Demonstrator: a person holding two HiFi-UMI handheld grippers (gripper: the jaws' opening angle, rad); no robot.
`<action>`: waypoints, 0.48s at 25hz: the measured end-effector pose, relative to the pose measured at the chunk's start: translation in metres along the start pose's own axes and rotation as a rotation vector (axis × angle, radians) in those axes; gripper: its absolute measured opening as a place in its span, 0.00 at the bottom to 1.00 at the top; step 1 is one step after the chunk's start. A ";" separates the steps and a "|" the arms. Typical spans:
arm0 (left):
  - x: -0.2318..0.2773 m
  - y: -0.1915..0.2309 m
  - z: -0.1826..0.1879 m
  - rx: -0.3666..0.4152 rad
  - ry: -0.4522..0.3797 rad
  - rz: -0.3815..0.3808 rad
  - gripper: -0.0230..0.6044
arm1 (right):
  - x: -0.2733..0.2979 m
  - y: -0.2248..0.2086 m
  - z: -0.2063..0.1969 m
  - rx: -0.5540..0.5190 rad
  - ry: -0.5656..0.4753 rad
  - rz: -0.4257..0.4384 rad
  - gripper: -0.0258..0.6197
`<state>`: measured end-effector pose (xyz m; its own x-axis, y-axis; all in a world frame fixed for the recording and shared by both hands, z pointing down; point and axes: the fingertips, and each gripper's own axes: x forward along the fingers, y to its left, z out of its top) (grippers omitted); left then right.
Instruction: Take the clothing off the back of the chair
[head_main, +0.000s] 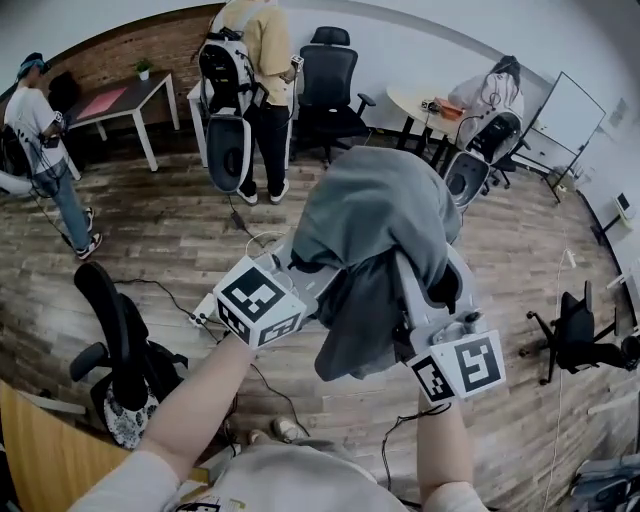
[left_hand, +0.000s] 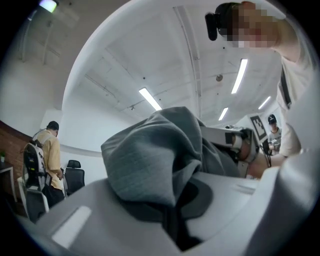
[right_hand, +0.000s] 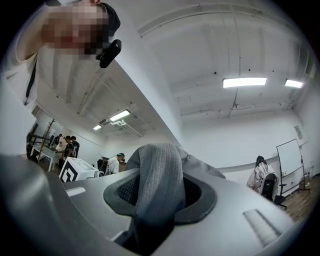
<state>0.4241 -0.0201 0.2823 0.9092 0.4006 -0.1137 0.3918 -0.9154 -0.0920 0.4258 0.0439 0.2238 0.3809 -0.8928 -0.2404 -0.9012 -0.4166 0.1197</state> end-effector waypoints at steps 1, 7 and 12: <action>0.006 -0.004 -0.010 -0.007 0.008 -0.008 0.05 | -0.005 -0.005 -0.009 0.003 0.015 -0.010 0.27; 0.013 -0.020 -0.069 -0.053 0.060 -0.032 0.05 | -0.027 -0.016 -0.064 0.047 0.071 -0.050 0.27; 0.005 -0.024 -0.114 -0.049 0.085 0.007 0.05 | -0.041 -0.014 -0.112 0.085 0.092 -0.059 0.27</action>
<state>0.4351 -0.0006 0.3967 0.9198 0.3913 -0.0298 0.3899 -0.9199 -0.0430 0.4458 0.0670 0.3394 0.4474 -0.8808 -0.1550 -0.8895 -0.4563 0.0252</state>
